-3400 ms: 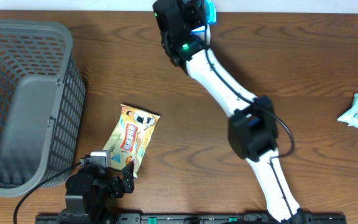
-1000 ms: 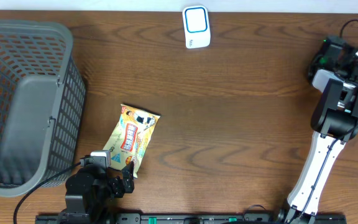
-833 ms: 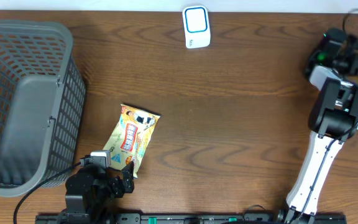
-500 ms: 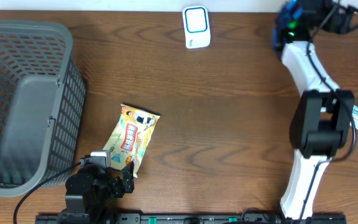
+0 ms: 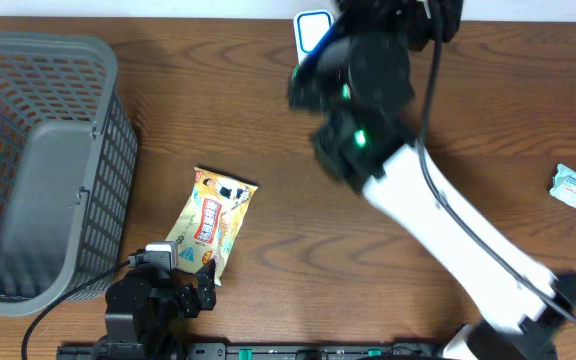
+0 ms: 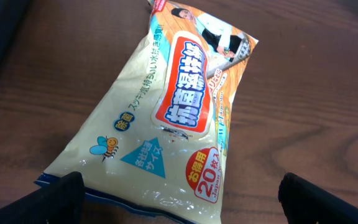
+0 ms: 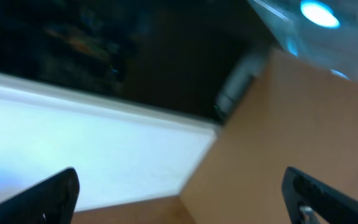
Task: Scan the item barcode
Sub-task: 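Move the right gripper to the yellow snack bag and grasp it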
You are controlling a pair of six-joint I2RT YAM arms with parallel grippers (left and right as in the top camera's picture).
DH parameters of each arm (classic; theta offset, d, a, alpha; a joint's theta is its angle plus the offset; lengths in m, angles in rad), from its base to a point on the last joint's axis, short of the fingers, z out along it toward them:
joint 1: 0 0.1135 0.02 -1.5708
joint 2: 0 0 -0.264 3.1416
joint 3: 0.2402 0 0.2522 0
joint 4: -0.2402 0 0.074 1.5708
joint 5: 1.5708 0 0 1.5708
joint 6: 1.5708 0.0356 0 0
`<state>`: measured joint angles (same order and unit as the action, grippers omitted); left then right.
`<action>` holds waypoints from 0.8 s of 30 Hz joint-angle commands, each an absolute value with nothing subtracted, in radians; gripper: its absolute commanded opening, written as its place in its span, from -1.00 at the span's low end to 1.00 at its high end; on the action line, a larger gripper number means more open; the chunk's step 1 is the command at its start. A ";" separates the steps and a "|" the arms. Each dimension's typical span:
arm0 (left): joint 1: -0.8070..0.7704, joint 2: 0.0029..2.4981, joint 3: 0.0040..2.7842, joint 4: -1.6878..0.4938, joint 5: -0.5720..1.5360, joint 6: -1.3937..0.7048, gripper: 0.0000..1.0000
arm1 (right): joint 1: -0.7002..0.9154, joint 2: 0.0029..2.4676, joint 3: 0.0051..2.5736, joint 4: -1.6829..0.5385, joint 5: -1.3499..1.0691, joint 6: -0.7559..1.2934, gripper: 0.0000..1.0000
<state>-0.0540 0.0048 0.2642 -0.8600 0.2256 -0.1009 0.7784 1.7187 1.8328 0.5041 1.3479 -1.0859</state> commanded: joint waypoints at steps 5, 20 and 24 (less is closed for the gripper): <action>-0.054 0.004 0.261 -0.889 0.216 -0.099 0.99 | 0.836 1.580 1.843 -0.231 0.966 -0.680 0.99; -0.054 0.004 0.261 -0.889 0.216 -0.099 0.99 | 0.693 1.857 1.843 -0.844 -0.321 0.684 0.98; -0.054 0.004 0.261 -0.889 0.216 -0.099 0.99 | 0.748 2.005 1.843 -0.849 -0.344 0.849 0.98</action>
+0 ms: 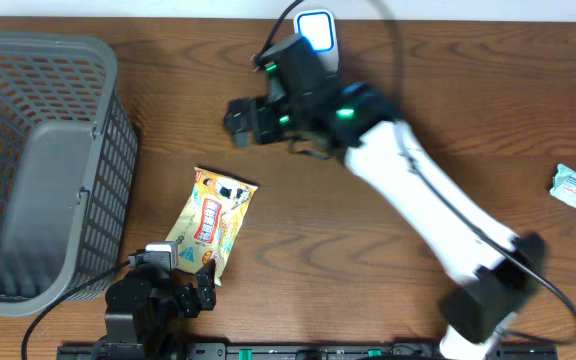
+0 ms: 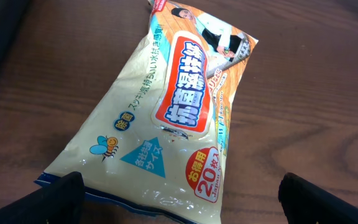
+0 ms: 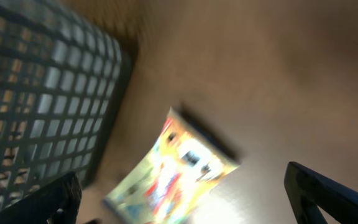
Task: Scan the item barcode
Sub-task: 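Move the right gripper to the yellow snack bag and grasp it, then lift the snack bag with the right gripper toward the scanner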
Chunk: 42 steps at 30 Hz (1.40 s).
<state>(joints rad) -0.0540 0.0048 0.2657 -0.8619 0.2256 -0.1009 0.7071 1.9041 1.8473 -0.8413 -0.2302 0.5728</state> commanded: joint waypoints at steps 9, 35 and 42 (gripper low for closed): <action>-0.054 0.004 0.261 -0.889 0.216 -0.099 0.99 | 0.867 2.195 1.843 -0.804 -0.447 1.035 0.98; -0.054 0.004 0.261 -0.889 0.216 -0.099 0.99 | 0.942 2.376 1.843 -0.820 -0.169 1.059 -0.68; -0.054 0.004 0.261 -0.889 0.216 -0.099 0.99 | 0.894 2.373 1.843 -0.803 -0.393 0.855 -0.98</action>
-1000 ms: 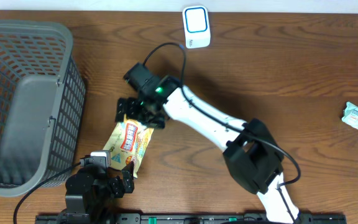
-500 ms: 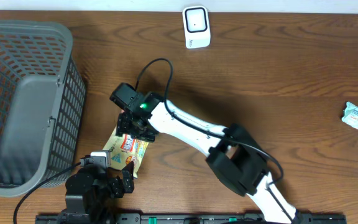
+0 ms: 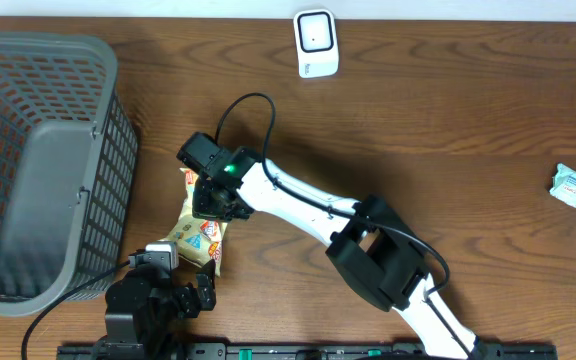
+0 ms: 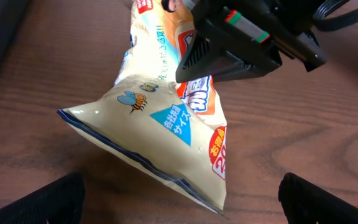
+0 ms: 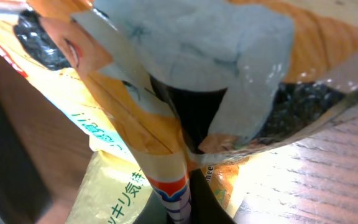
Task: Scan the item barcode
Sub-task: 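Lift the snack bag with the right gripper toward the scanner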
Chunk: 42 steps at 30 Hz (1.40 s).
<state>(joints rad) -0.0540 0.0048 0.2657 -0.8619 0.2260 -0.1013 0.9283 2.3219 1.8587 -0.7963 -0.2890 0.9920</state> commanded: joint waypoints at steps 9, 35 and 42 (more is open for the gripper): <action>-0.054 0.004 0.261 -0.889 0.216 -0.099 0.99 | 0.690 2.368 1.843 -0.932 -0.703 0.524 -0.97; -0.054 0.004 0.261 -0.889 0.216 -0.099 0.98 | 0.404 2.368 1.843 -1.563 -1.145 -0.331 -0.97; -0.054 0.004 0.261 -0.889 0.216 -0.099 0.99 | 0.391 2.368 1.844 -1.450 -0.471 0.290 -0.97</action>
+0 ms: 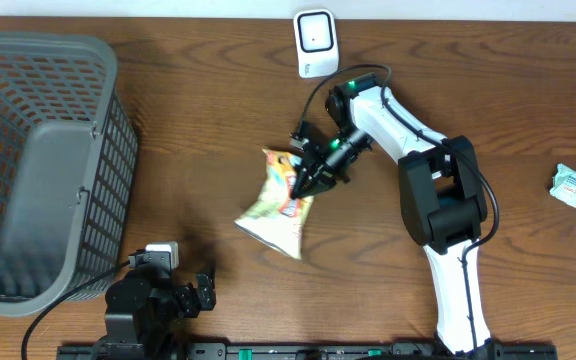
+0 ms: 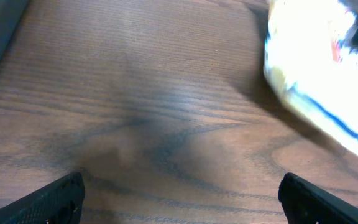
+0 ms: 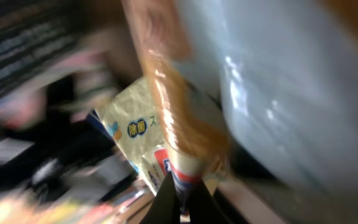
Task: Scan the item barcode
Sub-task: 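Lift the snack bag with the right gripper toward the scanner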
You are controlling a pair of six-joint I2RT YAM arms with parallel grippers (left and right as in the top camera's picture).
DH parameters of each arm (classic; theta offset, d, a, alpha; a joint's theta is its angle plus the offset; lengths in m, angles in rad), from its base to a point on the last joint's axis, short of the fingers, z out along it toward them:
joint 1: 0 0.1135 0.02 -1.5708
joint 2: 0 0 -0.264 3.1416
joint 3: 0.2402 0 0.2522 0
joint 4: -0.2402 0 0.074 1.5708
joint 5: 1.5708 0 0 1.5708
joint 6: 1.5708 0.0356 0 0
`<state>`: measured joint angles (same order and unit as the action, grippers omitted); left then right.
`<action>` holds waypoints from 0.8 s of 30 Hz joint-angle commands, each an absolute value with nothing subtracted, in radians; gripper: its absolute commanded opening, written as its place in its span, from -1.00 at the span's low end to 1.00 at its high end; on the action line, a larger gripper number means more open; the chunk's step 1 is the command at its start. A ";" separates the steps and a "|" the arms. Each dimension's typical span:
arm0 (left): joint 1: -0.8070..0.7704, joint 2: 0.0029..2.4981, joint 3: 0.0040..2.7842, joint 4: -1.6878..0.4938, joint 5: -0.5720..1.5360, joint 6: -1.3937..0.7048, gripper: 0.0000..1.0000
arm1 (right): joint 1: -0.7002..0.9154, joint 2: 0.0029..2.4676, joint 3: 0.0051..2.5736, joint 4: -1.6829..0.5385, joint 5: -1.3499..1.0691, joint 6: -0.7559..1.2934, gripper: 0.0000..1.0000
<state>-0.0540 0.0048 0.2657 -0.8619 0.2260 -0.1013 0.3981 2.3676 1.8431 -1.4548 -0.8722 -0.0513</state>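
A yellow and orange wipes packet [image 1: 278, 205] hangs above the middle of the table, its top end pinched in my right gripper [image 1: 303, 172], which is shut on it. The right wrist view is blurred, with the packet [image 3: 191, 106] filling it and the gripper [image 3: 182, 199] closed on its edge. A white barcode scanner [image 1: 316, 42] stands at the table's far edge, beyond the packet. My left gripper [image 2: 180, 199] rests open at the near edge with bare wood between its fingers; the packet [image 2: 319, 74] shows at the upper right of its view.
A grey mesh basket [image 1: 43, 165] fills the left side. A pale green wrapped item lies at the right edge. The right arm [image 1: 408, 130] arcs over the centre-right of the table.
My right gripper, shut on the packet near the basket, is now at mid-table with the packet hanging from it, closer to the scanner. The spot before my left gripper is bare.
The packet lay flat before my open left gripper while my right arm was up by the scanner. The right gripper then stood over the table left of the scanner, then was shut on the packet's far end. Now it holds the packet at mid-table.
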 commanded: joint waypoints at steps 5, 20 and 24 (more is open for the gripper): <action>-0.054 0.004 0.261 -0.889 0.216 -0.099 0.99 | 0.380 2.358 1.874 -1.522 -0.263 0.441 -0.95; -0.054 0.004 0.261 -0.889 0.216 -0.099 0.99 | 0.417 2.171 2.093 -1.691 -0.062 0.599 0.32; -0.054 0.004 0.261 -0.889 0.216 -0.099 0.99 | 0.481 2.160 2.091 -1.650 -0.059 0.629 0.99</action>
